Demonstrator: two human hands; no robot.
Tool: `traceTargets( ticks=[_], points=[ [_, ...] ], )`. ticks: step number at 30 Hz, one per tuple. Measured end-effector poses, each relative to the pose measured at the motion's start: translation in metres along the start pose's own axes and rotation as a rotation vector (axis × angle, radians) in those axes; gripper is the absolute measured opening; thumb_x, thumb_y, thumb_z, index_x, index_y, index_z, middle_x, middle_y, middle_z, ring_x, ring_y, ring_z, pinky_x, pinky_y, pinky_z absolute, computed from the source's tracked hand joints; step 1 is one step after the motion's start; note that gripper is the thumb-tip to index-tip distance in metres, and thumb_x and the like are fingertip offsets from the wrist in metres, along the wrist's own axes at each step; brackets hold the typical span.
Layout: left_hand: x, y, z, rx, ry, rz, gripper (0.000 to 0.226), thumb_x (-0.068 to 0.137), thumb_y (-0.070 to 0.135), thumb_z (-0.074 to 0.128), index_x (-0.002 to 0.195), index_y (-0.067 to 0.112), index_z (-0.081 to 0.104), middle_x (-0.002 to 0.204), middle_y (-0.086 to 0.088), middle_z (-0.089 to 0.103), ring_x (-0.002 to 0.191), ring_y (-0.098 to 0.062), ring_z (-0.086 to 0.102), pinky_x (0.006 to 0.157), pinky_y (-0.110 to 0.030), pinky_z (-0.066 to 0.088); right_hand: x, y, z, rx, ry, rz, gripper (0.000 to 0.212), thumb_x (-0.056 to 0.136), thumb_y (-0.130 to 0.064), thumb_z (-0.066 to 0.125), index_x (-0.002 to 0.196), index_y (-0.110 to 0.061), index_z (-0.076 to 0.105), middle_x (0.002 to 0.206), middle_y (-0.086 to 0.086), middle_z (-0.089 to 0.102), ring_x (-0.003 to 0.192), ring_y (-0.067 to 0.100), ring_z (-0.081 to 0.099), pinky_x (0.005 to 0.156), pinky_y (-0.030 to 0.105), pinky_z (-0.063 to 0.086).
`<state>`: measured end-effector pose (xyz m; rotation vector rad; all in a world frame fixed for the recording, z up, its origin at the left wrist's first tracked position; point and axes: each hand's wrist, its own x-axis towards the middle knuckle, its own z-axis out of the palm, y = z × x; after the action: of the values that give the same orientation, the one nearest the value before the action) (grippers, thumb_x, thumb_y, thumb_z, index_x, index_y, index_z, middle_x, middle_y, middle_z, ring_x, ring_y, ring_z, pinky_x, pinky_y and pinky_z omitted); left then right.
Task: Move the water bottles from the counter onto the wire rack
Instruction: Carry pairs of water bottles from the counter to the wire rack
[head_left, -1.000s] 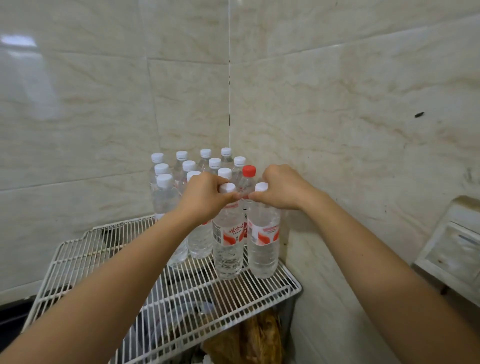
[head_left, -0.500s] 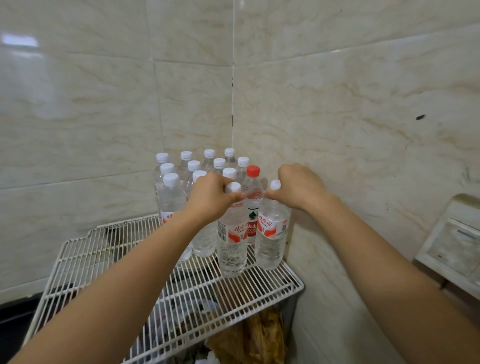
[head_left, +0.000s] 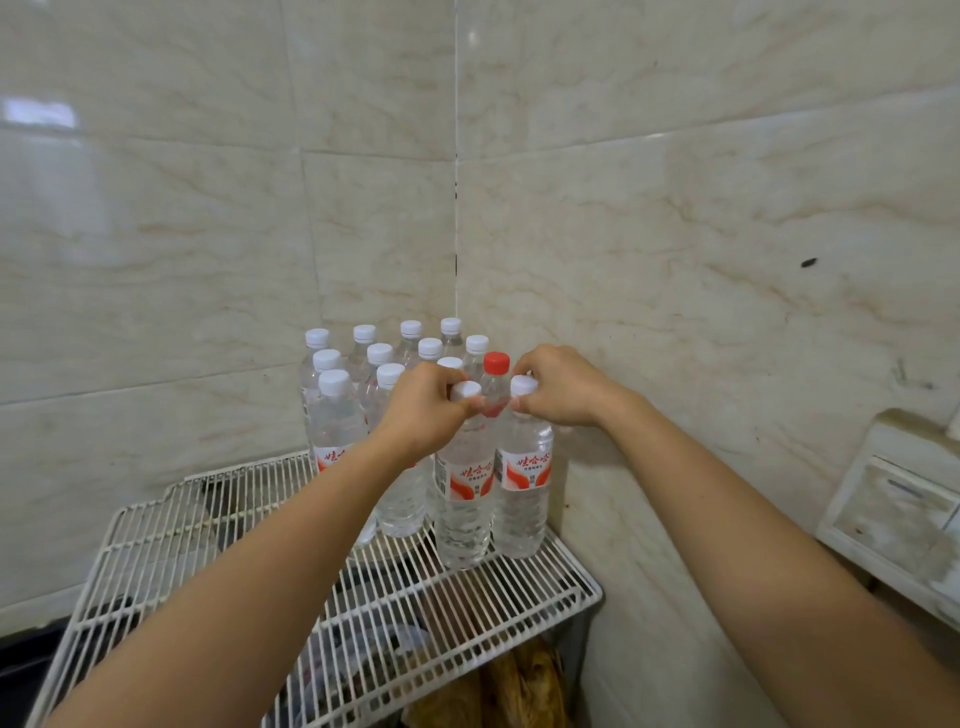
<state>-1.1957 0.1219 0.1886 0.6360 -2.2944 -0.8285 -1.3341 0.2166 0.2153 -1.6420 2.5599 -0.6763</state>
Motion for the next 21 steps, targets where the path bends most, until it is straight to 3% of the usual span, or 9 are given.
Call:
traceTargets(
  ticks=[4, 8, 11, 13, 15, 18, 21],
  points=[
    [0.002, -0.014, 0.000, -0.011, -0.017, -0.035, 0.025, 0.085, 0.023, 0.069, 0.079, -0.001, 0.068, 0.050, 0.008, 0.042, 0.048, -0.005, 0.037, 0.050, -0.019, 0.031, 0.006, 0.003, 0.011, 0.001, -0.008, -0.004, 0.020, 0.082, -0.017, 0.068, 0.090, 0.001, 0.067, 0.082, 0.012, 0.066, 0.073, 0.024, 0.058, 0.055, 0.031, 0.039],
    [0.001, -0.011, -0.001, -0.014, -0.038, -0.022, 0.024, 0.085, 0.025, 0.069, 0.078, 0.003, 0.069, 0.055, -0.003, 0.050, 0.052, -0.009, 0.039, 0.053, -0.024, 0.033, 0.005, -0.002, 0.010, -0.012, 0.007, -0.004, 0.020, 0.083, -0.019, 0.068, 0.087, 0.000, 0.064, 0.077, 0.008, 0.060, 0.072, 0.023, 0.055, 0.053, 0.029, 0.036],
    [0.001, -0.007, -0.003, -0.018, -0.010, 0.000, 0.017, 0.084, 0.028, 0.070, 0.079, 0.011, 0.069, 0.063, -0.006, 0.059, 0.059, -0.016, 0.049, 0.058, -0.030, 0.040, 0.005, -0.002, 0.005, -0.026, 0.013, -0.007, 0.020, 0.084, -0.019, 0.067, 0.094, -0.002, 0.064, 0.089, 0.010, 0.064, 0.081, 0.026, 0.060, 0.059, 0.031, 0.042],
    [-0.001, -0.007, -0.003, -0.006, 0.011, 0.011, 0.023, 0.085, 0.028, 0.069, 0.097, 0.007, 0.070, 0.074, -0.010, 0.065, 0.071, -0.024, 0.060, 0.069, -0.040, 0.050, 0.003, 0.001, 0.001, -0.042, 0.002, 0.002, 0.023, 0.084, -0.019, 0.067, 0.101, -0.003, 0.064, 0.096, 0.011, 0.065, 0.088, 0.027, 0.061, 0.069, 0.035, 0.048],
    [-0.003, -0.007, -0.001, 0.007, 0.029, 0.012, 0.024, 0.086, 0.027, 0.067, 0.104, 0.010, 0.069, 0.081, -0.007, 0.062, 0.079, -0.022, 0.059, 0.081, -0.043, 0.052, 0.003, 0.003, 0.000, -0.036, 0.004, 0.005, 0.024, 0.084, -0.019, 0.068, 0.103, -0.004, 0.065, 0.098, 0.012, 0.066, 0.091, 0.028, 0.062, 0.077, 0.039, 0.051],
    [-0.003, -0.005, 0.001, 0.012, 0.035, 0.011, 0.020, 0.086, 0.025, 0.068, 0.103, 0.014, 0.068, 0.084, -0.003, 0.059, 0.082, -0.019, 0.058, 0.085, -0.045, 0.051, 0.003, 0.007, 0.003, 0.019, 0.046, -0.004, 0.016, 0.083, -0.015, 0.065, 0.095, -0.004, 0.067, 0.091, 0.011, 0.067, 0.085, 0.028, 0.063, 0.068, 0.037, 0.049],
    [-0.003, -0.004, 0.000, 0.018, 0.039, -0.017, 0.031, 0.086, 0.024, 0.068, 0.108, 0.003, 0.068, 0.085, -0.007, 0.064, 0.090, -0.029, 0.066, 0.085, -0.046, 0.052, 0.004, 0.005, 0.003, 0.027, 0.055, -0.006, 0.017, 0.083, -0.016, 0.065, 0.092, -0.002, 0.067, 0.086, 0.010, 0.067, 0.081, 0.027, 0.062, 0.063, 0.035, 0.046]
  ],
)
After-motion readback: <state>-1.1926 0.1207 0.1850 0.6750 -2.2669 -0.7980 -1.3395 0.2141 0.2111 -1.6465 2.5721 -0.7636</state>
